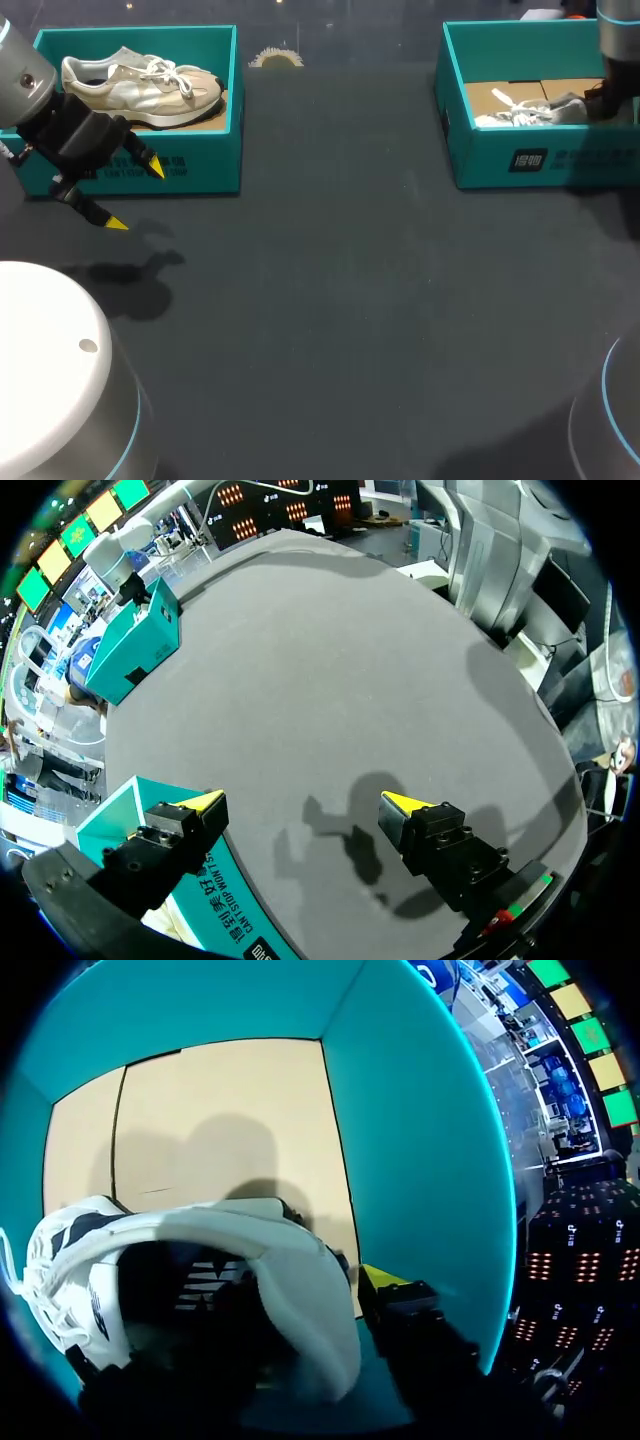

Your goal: Take the shoe out of the shoebox, open the shoe tongue, remove and reinsert the insole, then place the shoe into the shoebox

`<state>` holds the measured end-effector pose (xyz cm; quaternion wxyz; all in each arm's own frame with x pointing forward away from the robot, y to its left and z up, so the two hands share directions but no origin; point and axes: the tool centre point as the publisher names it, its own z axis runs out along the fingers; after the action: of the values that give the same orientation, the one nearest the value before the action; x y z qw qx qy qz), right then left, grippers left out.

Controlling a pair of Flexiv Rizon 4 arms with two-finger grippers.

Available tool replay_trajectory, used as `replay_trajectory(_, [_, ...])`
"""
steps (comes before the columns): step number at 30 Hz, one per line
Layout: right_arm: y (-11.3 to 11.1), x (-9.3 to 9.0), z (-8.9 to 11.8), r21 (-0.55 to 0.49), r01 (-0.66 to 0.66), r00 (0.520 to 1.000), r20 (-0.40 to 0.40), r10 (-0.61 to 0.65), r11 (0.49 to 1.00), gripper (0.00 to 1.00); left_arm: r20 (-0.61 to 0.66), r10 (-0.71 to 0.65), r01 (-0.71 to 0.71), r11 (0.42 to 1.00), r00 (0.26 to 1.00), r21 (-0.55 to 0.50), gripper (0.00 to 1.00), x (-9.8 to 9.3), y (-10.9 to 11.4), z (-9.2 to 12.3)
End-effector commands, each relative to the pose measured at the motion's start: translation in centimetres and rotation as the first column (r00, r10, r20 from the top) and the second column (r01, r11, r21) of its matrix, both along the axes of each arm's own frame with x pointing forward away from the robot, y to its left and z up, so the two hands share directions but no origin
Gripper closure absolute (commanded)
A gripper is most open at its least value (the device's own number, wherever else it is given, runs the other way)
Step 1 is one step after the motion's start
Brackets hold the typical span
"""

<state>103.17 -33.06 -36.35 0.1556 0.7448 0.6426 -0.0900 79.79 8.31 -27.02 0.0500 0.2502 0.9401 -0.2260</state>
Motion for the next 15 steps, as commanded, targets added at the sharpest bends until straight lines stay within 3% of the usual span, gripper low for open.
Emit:
replay_trajectory(1, [0.3,-0.4,0.8,-0.003,0.0,1.0,0.005,0.0,1.0,0.51,0.002,0.0,0.0,1.0,1.0,0.002,0.0,-0.1,0.0,0.0])
replay_trajectory(2, [0.4,-0.5,1.1,-0.001,0.0,1.0,0.008,0.0,1.0,0.48,0.002,0.0,0.0,1.0,1.0,0.002,0.0,-0.1,0.0,0.0])
replay_trajectory(5, [0.6,-0.6,2.0,0.009,-0.001,1.0,0.019,0.0,1.0,0.26,0.002,0.0,0.0,1.0,1.0,0.002,0.0,-0.1,0.0,0.0])
replay_trajectory(9, [0.7,-0.8,3.3,0.017,0.003,0.999,0.04,-0.004,1.0,0.15,0.002,0.0,0.0,1.0,1.0,0.002,0.0,-0.1,0.0,0.0])
replay_trajectory(11, [0.8,-0.8,3.9,0.02,0.003,0.999,0.05,-0.004,1.0,0.01,0.002,0.0,0.0,1.0,1.0,0.002,0.0,-0.1,0.0,0.0])
replay_trajectory(15, [1.1,-0.9,5.4,0.033,-0.006,0.998,0.067,0.004,0.999,0.0,0.002,0.0,0.0,1.0,1.0,0.002,0.0,-0.1,0.0,0.0])
